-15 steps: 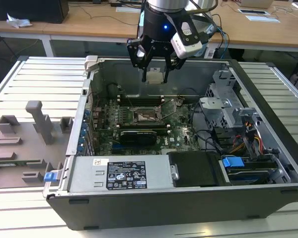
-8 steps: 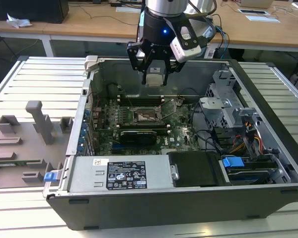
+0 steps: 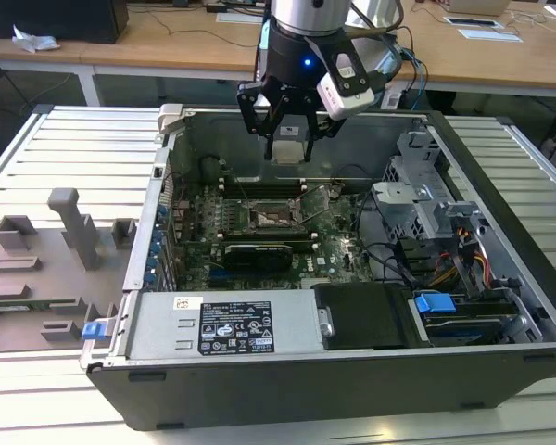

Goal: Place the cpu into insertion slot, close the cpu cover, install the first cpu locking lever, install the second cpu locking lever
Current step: 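Place the cpu into insertion slot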

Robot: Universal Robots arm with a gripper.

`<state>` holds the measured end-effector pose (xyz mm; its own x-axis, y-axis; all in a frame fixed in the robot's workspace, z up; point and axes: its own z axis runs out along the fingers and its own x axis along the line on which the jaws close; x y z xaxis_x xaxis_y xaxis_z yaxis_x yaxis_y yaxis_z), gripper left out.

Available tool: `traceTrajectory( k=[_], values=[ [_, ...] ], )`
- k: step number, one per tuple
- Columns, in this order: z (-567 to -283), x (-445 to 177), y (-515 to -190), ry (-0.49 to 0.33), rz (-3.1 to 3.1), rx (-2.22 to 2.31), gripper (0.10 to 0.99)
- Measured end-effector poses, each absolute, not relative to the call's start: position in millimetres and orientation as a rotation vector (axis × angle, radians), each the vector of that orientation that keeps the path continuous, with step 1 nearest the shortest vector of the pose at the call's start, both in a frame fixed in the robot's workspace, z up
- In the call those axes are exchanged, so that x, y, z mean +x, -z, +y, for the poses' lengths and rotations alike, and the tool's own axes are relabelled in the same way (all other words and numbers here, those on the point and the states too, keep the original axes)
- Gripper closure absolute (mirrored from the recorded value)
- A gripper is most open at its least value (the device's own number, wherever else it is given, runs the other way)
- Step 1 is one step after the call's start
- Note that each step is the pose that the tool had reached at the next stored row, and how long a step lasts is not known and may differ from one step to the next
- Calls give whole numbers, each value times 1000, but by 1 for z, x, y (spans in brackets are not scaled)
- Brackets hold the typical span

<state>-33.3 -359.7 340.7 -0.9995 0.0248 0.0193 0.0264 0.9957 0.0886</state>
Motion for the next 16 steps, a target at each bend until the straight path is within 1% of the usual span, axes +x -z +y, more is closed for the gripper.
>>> traceTrajectory(
  k=[16],
  values=[
    [-360,-33,-334,139,-3120,-40,541]
  ],
)
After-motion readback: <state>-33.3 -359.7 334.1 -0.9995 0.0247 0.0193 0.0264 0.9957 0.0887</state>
